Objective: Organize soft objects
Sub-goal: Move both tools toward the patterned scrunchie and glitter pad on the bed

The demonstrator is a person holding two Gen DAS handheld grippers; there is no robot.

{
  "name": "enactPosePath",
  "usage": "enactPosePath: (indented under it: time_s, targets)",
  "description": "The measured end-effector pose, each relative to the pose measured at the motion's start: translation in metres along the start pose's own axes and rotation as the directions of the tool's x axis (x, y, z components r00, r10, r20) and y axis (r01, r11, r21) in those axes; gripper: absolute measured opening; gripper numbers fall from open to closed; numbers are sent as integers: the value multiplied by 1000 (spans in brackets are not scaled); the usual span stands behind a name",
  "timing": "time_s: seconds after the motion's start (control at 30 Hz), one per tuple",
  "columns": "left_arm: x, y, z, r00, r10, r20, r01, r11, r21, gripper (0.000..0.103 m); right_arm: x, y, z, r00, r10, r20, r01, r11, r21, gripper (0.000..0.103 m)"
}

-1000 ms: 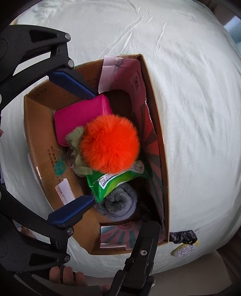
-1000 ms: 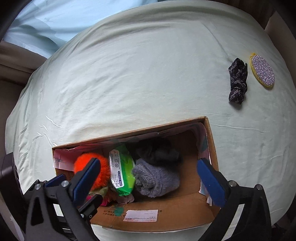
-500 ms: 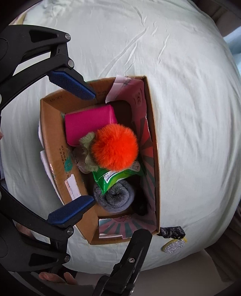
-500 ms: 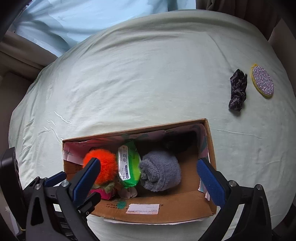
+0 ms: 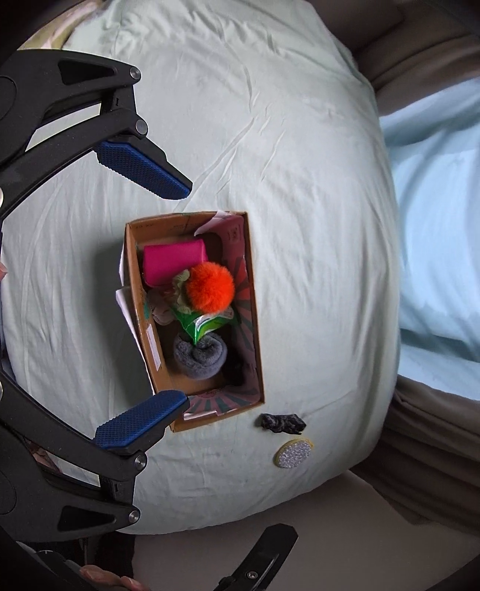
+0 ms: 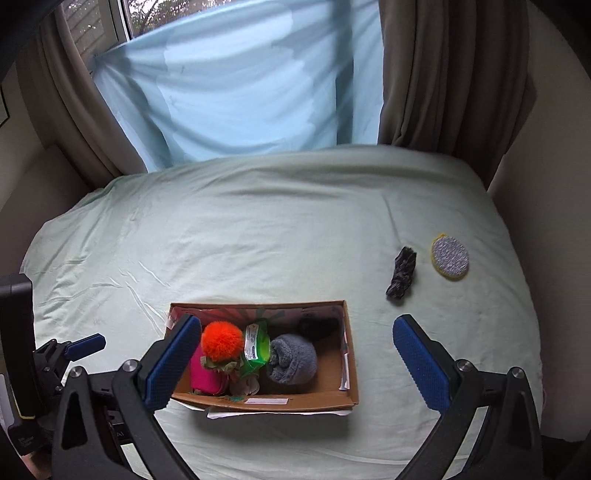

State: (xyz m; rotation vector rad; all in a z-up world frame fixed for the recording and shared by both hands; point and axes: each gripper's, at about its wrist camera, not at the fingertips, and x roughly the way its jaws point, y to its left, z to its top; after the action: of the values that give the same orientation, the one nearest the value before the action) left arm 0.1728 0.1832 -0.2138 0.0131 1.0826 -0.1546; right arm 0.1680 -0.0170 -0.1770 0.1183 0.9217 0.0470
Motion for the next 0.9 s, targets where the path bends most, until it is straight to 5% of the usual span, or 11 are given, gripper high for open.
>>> enactPosePath:
  time_s: [0.37, 0.6, 0.9]
  targets:
    - [-96, -61, -23, 964, -10, 266, -11, 997, 77, 103, -115, -63, -40, 960, -110, 257, 84, 990, 109, 103]
    - [-102, -119, -19, 955, -36, 294, 11, 996, 84, 103, -138, -110, -59, 948, -125, 292, 96, 989, 112, 103]
    - [-62, -210, 18, 954, -46, 296, 23, 996, 81, 103, -121, -191, -36, 951, -131, 281, 106, 989, 103, 103]
